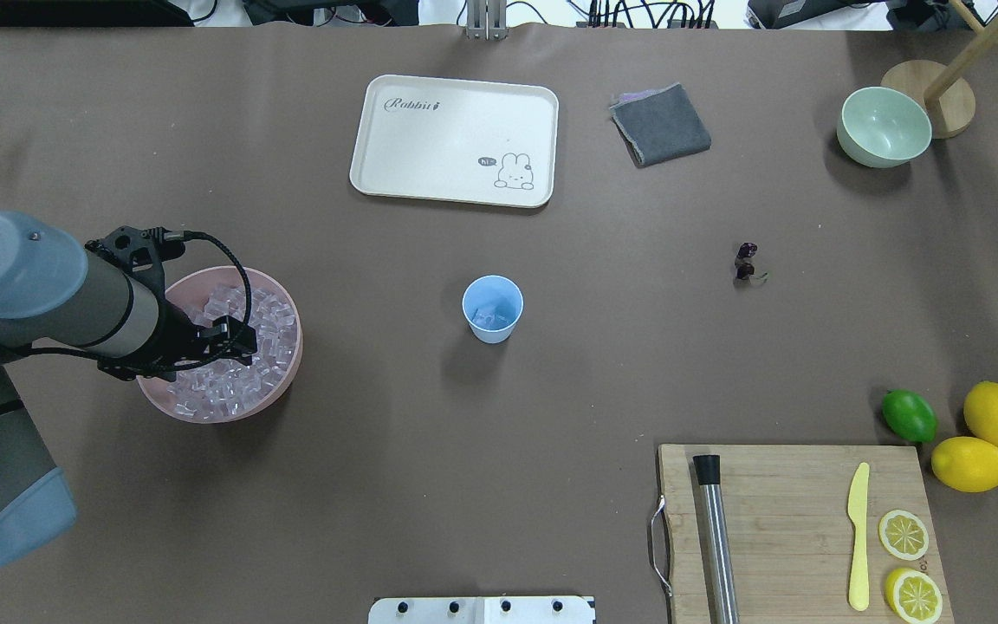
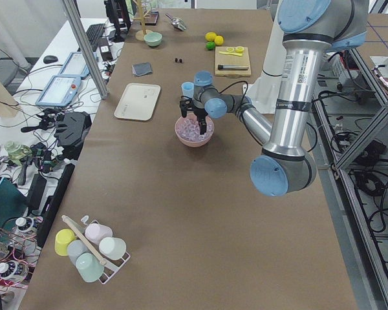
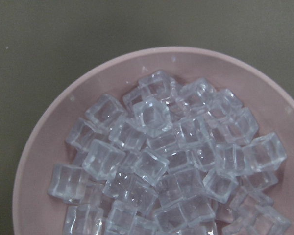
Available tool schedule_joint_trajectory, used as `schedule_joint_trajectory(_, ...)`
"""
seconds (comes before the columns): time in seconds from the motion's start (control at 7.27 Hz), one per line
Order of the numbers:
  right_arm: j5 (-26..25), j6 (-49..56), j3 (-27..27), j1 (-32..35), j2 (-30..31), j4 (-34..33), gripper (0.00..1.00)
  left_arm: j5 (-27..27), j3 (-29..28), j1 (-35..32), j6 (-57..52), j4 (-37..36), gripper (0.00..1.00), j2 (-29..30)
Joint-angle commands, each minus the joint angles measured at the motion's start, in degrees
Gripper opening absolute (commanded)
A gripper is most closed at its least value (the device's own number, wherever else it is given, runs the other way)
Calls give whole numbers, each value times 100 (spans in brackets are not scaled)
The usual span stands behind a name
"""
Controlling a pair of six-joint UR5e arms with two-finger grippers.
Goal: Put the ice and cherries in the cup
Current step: 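Lower the left gripper into the ice and grasp another cube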
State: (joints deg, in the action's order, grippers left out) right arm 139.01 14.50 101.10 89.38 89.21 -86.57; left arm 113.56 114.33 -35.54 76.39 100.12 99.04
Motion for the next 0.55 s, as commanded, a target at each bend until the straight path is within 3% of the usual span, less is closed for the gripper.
schedule_joint_trajectory(0.0,-6,27,-3,0,0,0,99,-18,19,143,8,43,90,-17)
schedule_joint_trajectory(0.41,3,36,6,0,61,0,99,-27,2,213,-1,43,66,-8)
